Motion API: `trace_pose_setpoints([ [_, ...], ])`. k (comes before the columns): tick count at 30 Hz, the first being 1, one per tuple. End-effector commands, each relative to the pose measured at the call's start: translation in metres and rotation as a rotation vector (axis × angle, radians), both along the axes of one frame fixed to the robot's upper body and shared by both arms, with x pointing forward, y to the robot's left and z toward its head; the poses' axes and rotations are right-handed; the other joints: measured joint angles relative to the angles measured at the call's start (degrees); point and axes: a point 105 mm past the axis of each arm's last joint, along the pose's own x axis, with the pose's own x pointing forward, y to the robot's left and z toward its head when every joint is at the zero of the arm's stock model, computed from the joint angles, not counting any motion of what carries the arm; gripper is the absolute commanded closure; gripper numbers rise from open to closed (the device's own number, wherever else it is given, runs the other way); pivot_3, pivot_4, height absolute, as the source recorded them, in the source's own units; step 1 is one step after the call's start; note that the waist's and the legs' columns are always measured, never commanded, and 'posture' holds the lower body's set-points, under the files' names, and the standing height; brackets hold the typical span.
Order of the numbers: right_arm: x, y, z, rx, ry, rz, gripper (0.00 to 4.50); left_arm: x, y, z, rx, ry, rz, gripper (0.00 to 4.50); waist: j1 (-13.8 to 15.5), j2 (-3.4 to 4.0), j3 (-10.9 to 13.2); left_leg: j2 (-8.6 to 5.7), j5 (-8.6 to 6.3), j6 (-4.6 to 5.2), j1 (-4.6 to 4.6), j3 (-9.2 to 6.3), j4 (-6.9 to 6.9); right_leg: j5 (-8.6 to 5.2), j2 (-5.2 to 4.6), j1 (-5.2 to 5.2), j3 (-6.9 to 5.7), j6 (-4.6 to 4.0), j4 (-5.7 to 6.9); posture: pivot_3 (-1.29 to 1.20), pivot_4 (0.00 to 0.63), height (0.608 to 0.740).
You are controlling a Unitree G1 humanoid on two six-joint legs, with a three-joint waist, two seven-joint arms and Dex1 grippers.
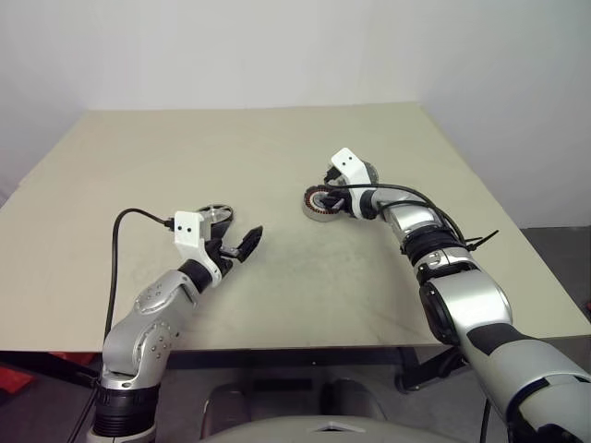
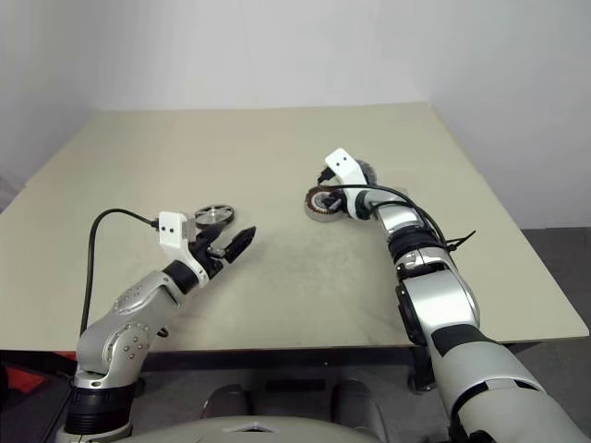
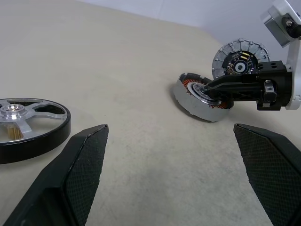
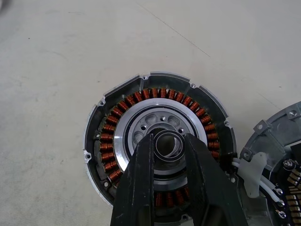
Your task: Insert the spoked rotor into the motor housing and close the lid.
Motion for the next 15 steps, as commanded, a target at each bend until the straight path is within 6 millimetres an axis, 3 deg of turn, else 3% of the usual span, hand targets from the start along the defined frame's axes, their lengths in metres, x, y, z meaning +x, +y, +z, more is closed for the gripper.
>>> trace_pose_setpoints([
  [1,0.0031,0.0075,0.0109,0.009,-0.039,0.014,3.75,0.0014,0.0014,0.0104,0.003,-0.048,0.002,0.0,-0.02,0.0,0.0,0.0,0.0,0.0,0.01,0.0,0.0,0.0,0.0,0.0,0.0,0.0,0.0,0.0,0.0,0.74],
  [9,0.0045,0.0166,0.0208,0.02,-0.065,0.039,3.75,0.0006,0.0013,0.0097,0.002,-0.046,0.005,0.0,0.06,0.0,0.0,0.0,0.0,0.0,-0.01,0.0,0.0,0.0,0.0,0.0,0.0,0.0,-0.01,0.0,0.0,0.74],
  [14,0.0041,0.0157,0.0168,0.014,-0.055,0.035,3.75,0.0005,0.0011,0.0099,0.002,-0.047,0.007,0.0,0.1,0.0,0.0,0.0,0.0,0.0,-0.01,0.0,0.0,0.0,0.0,0.0,0.0,0.0,0.0,0.0,0.0,0.74],
  [15,0.0044,0.0146,0.0159,0.01,-0.055,0.031,3.45,0.0004,0.0011,0.0099,0.002,-0.047,0.008,0.0,0.11,0.0,0.0,0.0,0.0,0.0,-0.01,0.0,0.0,0.0,0.0,0.0,0.0,0.0,0.0,0.0,0.0,0.74],
])
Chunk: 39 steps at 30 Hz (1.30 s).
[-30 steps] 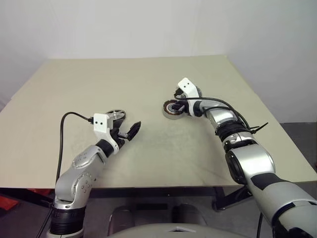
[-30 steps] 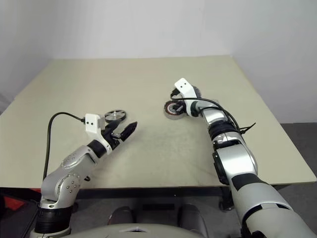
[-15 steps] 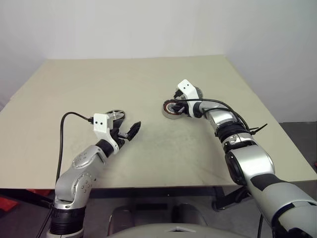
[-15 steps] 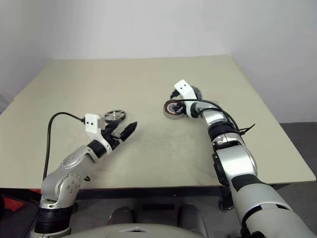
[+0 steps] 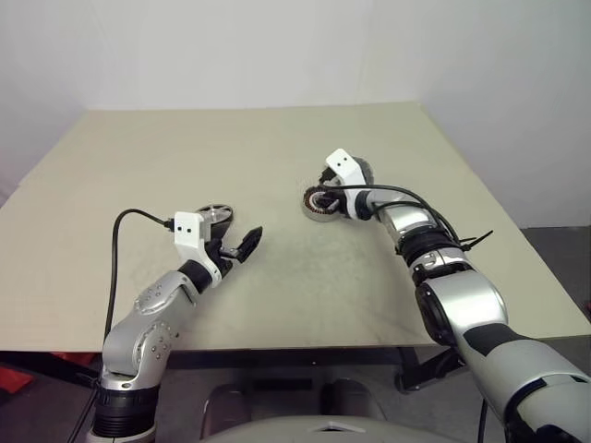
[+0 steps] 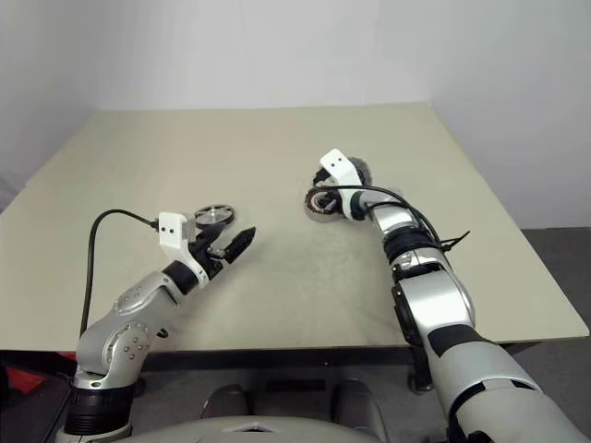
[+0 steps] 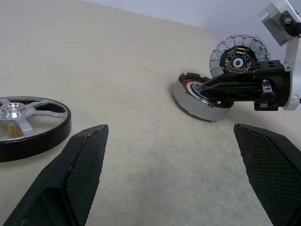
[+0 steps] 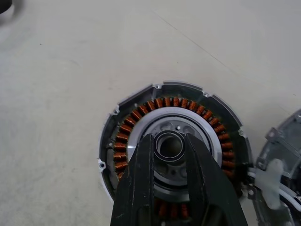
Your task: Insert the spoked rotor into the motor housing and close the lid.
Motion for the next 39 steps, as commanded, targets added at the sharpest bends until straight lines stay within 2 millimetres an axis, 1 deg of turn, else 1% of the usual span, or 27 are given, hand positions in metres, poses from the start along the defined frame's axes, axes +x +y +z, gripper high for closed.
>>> trace_pose_setpoints([
  [1,0.006,0.005,0.016,-0.002,-0.056,0.011,3.12,0.001,0.001,0.011,0.001,-0.05,0.006,0.0,0.01,0.0,0.0,0.0,0.0,0.0,0.0,0.0,0.0,0.0,0.0,0.0,0.0,0.0,0.0,0.0,0.0,0.74],
  [5,0.006,0.007,0.019,-0.009,-0.078,0.024,1.95,0.0,0.0,0.011,0.001,-0.05,0.004,0.0,0.01,0.0,0.0,0.0,0.0,0.0,0.0,0.0,0.0,0.0,0.0,0.0,0.0,0.0,-0.01,0.0,0.0,0.74],
  [13,0.005,0.006,0.02,-0.003,-0.079,0.025,1.95,0.001,-0.001,0.011,0.001,-0.049,-0.001,0.0,0.02,0.0,0.0,0.0,0.0,0.0,0.0,0.0,0.0,0.0,0.0,0.0,0.0,0.0,0.0,0.0,0.0,0.74],
  [21,0.004,0.021,0.04,0.064,-0.122,0.063,1.95,0.001,-0.001,0.01,-0.002,-0.045,-0.003,0.0,0.0,0.0,0.0,0.0,0.0,0.0,0.0,0.0,0.0,0.0,0.0,0.0,0.0,0.0,0.0,0.0,0.0,0.74],
  [24,0.003,0.026,0.045,0.089,-0.124,0.079,2.56,0.001,0.0,0.01,-0.001,-0.045,-0.002,0.0,0.02,0.0,0.0,0.01,0.0,0.0,0.0,0.0,0.0,0.0,0.0,0.0,0.0,0.0,0.0,0.0,0.0,0.74],
  [25,0.002,0.026,0.045,0.089,-0.123,0.08,2.84,0.001,0.0,0.01,0.0,-0.045,-0.001,0.0,0.02,0.0,0.0,0.0,0.0,0.0,0.0,0.0,0.0,0.0,0.0,0.0,0.0,0.0,0.0,0.0,0.0,0.74],
  [29,0.002,0.024,0.034,0.061,-0.105,0.063,4.21,0.001,0.0,0.01,0.003,-0.046,0.001,0.0,0.09,0.0,0.0,0.0,0.0,-0.01,-0.01,0.0,0.0,0.0,0.0,0.0,0.0,0.0,0.0,0.0,0.0,0.74],
  [30,0.002,0.024,0.034,0.06,-0.105,0.063,4.49,0.001,0.0,0.01,0.003,-0.046,0.002,0.0,0.08,0.0,0.0,0.0,0.0,-0.01,0.0,0.0,0.0,0.0,0.0,0.0,0.0,0.0,0.0,0.0,0.0,0.74],
  [36,0.002,0.025,0.032,0.053,-0.103,0.063,4.49,0.0,0.001,0.01,0.006,-0.045,0.003,0.0,0.06,0.0,0.0,0.0,0.02,-0.03,0.0,0.0,0.0,0.0,0.0,0.0,0.0,0.0,-0.01,0.0,0.0,0.74],
  [39,0.001,0.023,0.027,0.041,-0.09,0.064,4.49,0.0,0.001,0.01,0.007,-0.046,0.003,0.0,0.06,0.0,0.0,0.0,0.01,-0.02,0.0,0.0,0.0,0.0,0.0,0.0,0.0,0.0,0.0,0.0,0.0,0.74],
])
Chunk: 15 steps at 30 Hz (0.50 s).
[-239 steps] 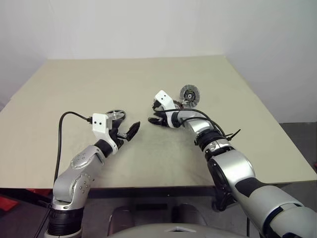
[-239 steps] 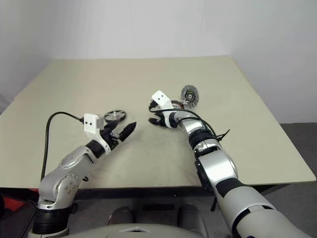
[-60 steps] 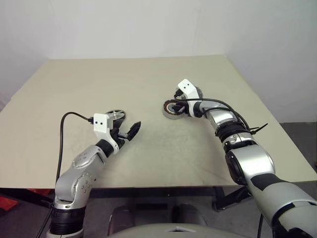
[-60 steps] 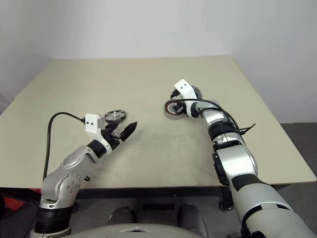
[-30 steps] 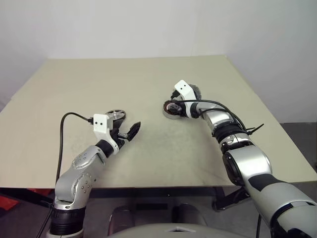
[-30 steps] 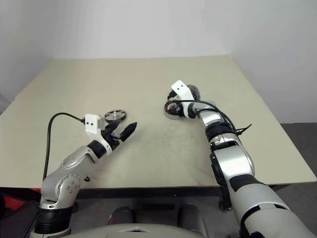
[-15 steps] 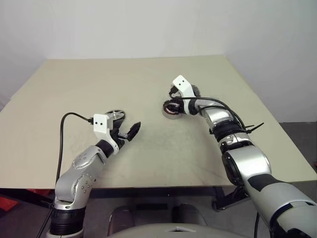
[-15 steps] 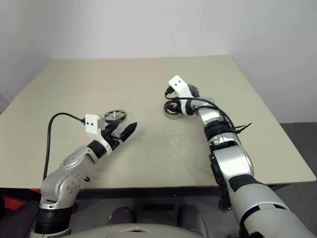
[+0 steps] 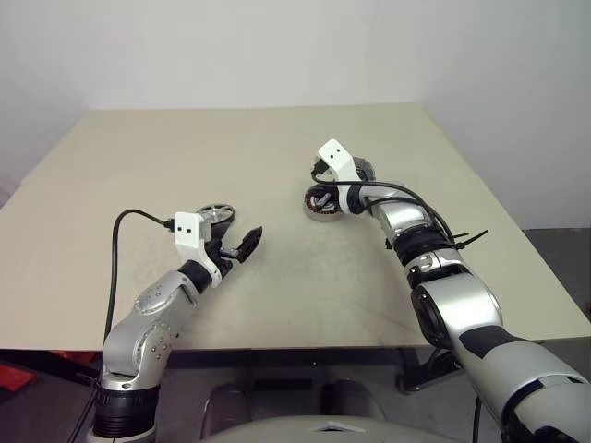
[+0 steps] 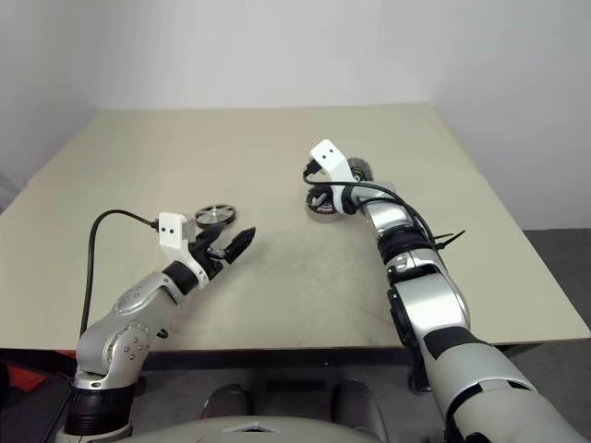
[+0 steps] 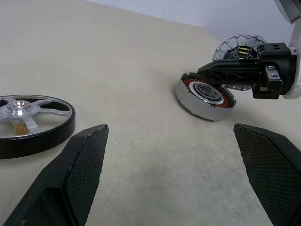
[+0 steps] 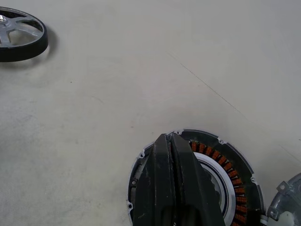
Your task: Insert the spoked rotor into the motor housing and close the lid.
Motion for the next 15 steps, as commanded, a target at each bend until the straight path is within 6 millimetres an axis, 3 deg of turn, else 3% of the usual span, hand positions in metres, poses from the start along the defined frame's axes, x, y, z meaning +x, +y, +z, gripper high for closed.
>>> trace_pose_setpoints([
  [1,0.0,0.003,0.004,-0.01,-0.021,0.012,4.49,0.0,0.001,0.011,0.006,-0.048,0.001,0.0,0.0,0.0,0.0,0.0,0.0,0.0,0.0,0.0,0.0,0.0,0.0,0.0,0.0,0.0,0.0,0.0,0.0,0.74],
  [6,-0.002,0.0,-0.008,-0.037,0.002,0.012,4.49,0.001,0.001,0.011,0.007,-0.049,0.002,0.0,0.0,0.0,0.0,0.0,0.01,-0.01,-0.01,0.0,0.0,0.0,0.0,0.0,0.0,0.0,0.0,0.0,0.0,0.74],
  [15,-0.001,-0.002,-0.007,-0.041,0.001,0.005,4.49,0.0,0.001,0.011,0.007,-0.049,0.002,0.0,-0.01,0.0,0.0,0.0,0.0,0.0,0.0,0.0,0.0,0.0,0.0,0.0,0.0,0.0,0.0,0.0,0.0,0.74],
])
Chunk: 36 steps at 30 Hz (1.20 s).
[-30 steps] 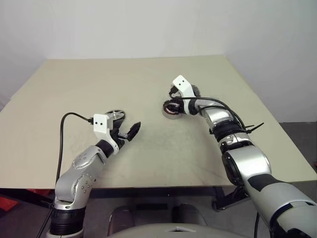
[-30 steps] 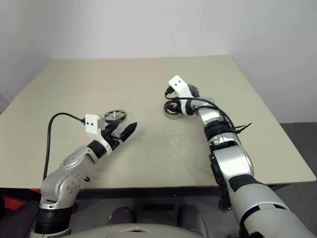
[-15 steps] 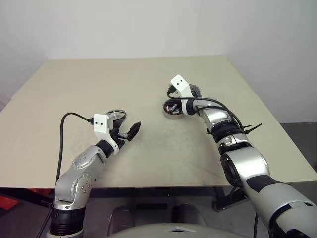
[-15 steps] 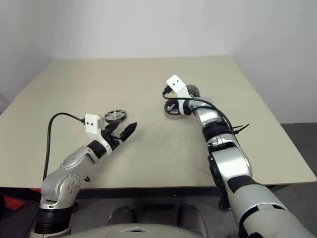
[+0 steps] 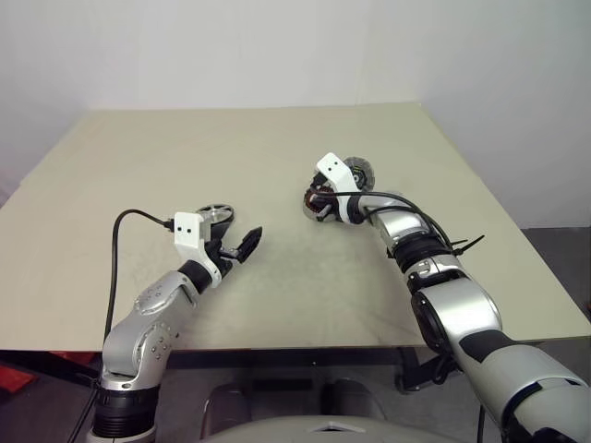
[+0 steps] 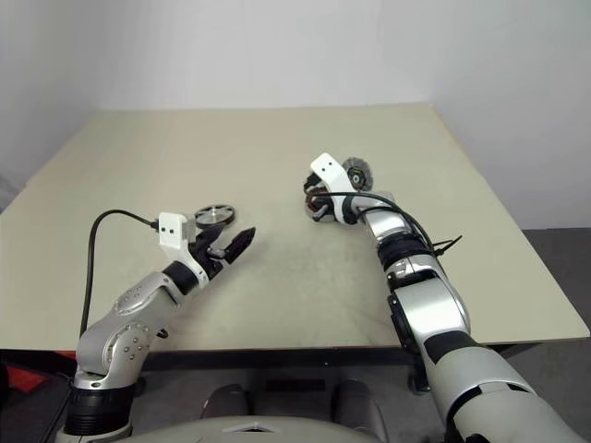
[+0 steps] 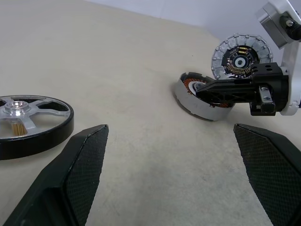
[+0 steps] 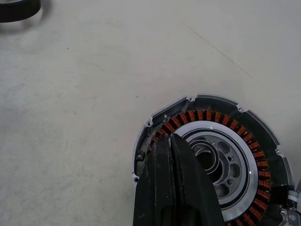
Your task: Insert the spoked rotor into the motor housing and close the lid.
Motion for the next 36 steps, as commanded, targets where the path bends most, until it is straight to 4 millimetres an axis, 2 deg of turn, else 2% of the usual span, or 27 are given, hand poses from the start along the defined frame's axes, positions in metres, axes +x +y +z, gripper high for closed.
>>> trace_pose_setpoints([
  [1,0.006,0.001,0.016,0.002,-0.055,0.003,4.49,0.0,0.001,0.011,0.005,-0.049,0.001,0.0,0.0,0.0,0.0,0.0,0.0,0.0,0.0,0.0,0.0,0.0,0.0,0.0,0.0,0.0,0.0,0.0,0.0,0.74],
  [5,0.008,-0.006,0.014,-0.017,-0.06,-0.019,4.49,0.0,0.0,0.012,0.005,-0.05,-0.003,0.0,0.0,0.0,0.0,0.0,0.0,0.0,0.0,0.0,0.0,0.0,0.0,0.0,0.0,0.0,0.0,0.0,0.0,0.74],
  [24,0.012,-0.012,0.018,-0.025,-0.078,-0.034,4.49,0.0,0.0,0.013,0.001,-0.054,-0.012,0.0,0.04,0.0,0.0,-0.01,0.0,0.01,0.0,0.0,0.01,0.0,0.0,0.01,0.0,0.0,0.01,0.0,0.0,0.74],
  [36,0.01,0.0,0.035,0.032,-0.096,0.015,4.49,0.001,0.001,0.012,0.004,-0.052,-0.015,0.0,0.0,0.0,0.0,0.0,0.0,0.01,0.0,0.0,0.01,0.0,0.0,0.01,0.0,0.0,0.01,0.0,0.0,0.74],
])
